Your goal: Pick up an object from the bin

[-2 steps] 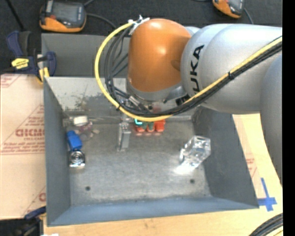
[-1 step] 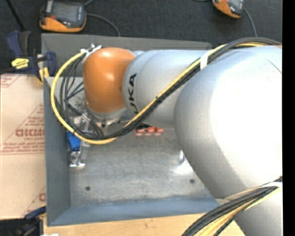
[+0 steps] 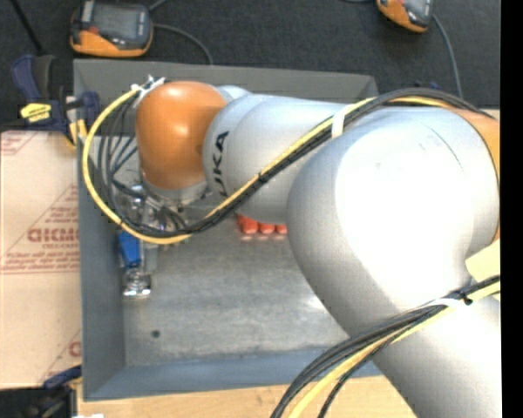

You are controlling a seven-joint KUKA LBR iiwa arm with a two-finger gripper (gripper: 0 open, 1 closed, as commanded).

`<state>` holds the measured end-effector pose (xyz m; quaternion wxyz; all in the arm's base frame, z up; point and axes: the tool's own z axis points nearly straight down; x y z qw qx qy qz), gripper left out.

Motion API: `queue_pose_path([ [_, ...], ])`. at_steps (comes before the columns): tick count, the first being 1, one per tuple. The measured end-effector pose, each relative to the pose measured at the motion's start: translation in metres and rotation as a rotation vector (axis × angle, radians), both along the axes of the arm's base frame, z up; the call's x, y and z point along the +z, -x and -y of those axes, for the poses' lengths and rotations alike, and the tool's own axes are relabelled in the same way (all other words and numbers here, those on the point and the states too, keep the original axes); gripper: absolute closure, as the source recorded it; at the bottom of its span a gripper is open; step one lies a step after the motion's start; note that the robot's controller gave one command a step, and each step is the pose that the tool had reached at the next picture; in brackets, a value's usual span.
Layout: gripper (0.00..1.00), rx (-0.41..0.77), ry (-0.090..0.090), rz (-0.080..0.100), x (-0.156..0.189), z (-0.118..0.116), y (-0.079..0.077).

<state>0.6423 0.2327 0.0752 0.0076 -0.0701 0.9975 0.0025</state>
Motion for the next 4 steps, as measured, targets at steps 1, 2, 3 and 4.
queue_pose_path([
  [1,1.0,-0.005,0.008,-0.007,-0.002,0.004,0.001],
  [2,1.0,0.006,0.005,-0.01,0.015,0.011,0.025],
  [3,1.0,-0.043,0.002,-0.008,0.052,0.002,0.022],
  [4,1.0,0.029,0.004,-0.005,0.11,0.0,0.048],
])
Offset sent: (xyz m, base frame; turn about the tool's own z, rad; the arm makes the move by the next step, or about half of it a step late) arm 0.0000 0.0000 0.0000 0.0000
